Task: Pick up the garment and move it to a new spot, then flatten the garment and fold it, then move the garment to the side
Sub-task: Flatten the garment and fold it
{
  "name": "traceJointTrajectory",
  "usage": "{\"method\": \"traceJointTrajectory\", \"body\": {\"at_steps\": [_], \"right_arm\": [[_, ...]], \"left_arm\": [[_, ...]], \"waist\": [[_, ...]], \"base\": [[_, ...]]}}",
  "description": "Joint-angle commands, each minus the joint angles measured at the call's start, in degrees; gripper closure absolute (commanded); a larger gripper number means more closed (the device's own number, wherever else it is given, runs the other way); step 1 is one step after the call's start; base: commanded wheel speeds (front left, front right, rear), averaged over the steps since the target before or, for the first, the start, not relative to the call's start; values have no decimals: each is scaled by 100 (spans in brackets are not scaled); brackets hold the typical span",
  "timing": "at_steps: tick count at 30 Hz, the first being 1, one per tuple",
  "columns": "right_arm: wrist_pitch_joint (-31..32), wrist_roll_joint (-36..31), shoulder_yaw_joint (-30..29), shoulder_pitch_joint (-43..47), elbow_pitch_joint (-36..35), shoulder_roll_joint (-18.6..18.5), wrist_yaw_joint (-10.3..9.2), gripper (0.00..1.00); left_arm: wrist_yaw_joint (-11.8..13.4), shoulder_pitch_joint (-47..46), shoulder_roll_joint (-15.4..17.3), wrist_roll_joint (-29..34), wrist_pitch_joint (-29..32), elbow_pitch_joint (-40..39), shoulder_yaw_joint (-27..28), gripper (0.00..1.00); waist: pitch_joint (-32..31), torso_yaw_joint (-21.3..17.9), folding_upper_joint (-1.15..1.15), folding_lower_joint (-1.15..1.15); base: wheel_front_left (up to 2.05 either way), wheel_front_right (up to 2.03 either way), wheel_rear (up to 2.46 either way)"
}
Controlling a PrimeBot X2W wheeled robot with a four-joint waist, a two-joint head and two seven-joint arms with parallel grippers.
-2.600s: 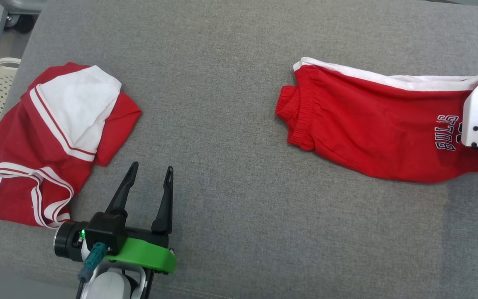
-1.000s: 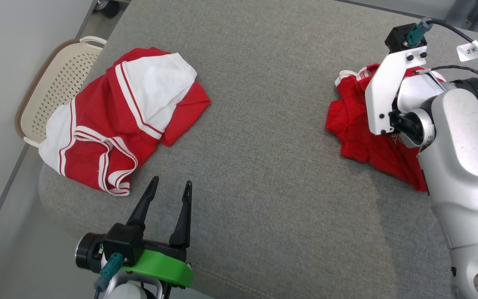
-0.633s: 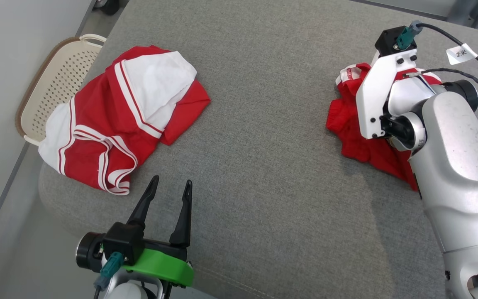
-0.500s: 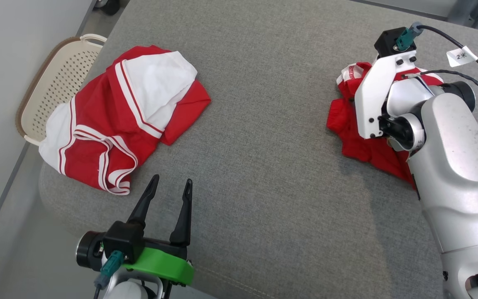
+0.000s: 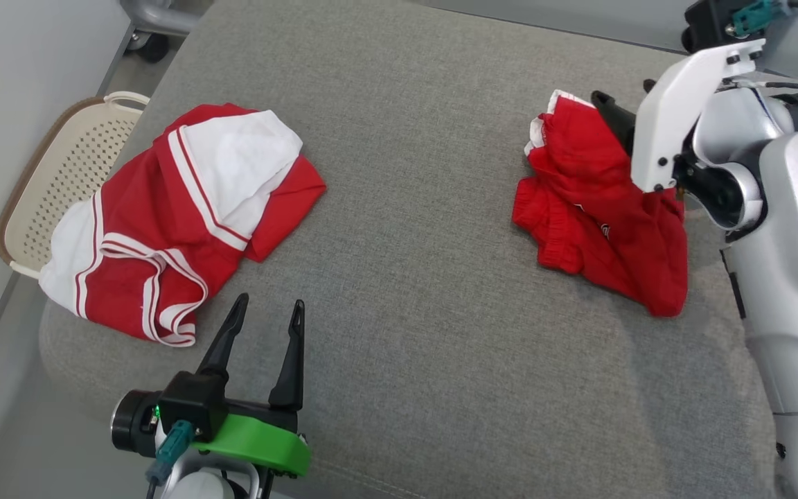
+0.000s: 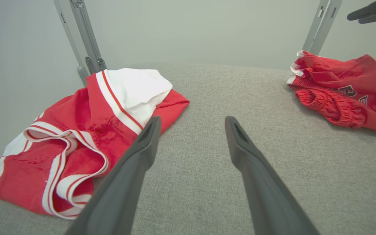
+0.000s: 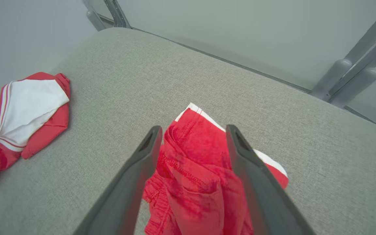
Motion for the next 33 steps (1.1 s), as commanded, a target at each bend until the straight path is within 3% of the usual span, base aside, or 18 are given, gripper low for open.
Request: {"method": "traceJointTrajectory", "body": {"at_steps": [1,6,11,12,13,14,23,33], "right_arm": [[-156,-38,-92,197,-54,-167,-4,0],[-356,-245,-278,575,-38,-527,-4,0],[-681,-177,-335,866,51,-602,-2,0],[-793,-154,-308,931,91,-640,-4,25],[-899,-143,-293,975,149,-670,-3,59],[-1007,-152,-269,1008,204,-691,-4,100],[-1576,15,260,887,769,-839,-3,100],[-1549,565,1030,1094,755,-799,-3,100]], "left_arm": [[-47,60,5,58,-2,7,41,0],[-89,95,5,106,-2,17,63,0],[-113,104,4,123,-2,-19,91,0],[-117,90,4,120,-2,-26,81,0],[-118,66,3,115,-2,-37,64,0],[-119,39,4,98,-2,-49,52,0],[-99,-115,4,-9,-2,-39,-116,0],[-56,42,4,2,-2,57,-152,0]], "waist": [[-142,-150,0,0],[-200,-208,0,0],[-154,-220,0,0],[-123,-209,0,0],[-86,-195,0,0],[-46,-180,0,0],[201,13,0,0],[-27,93,0,0]], "base": [[0,0,0],[0,0,0],[0,0,0],[0,0,0],[0,0,0],[0,0,0],[0,0,0],[0,0,0]]}}
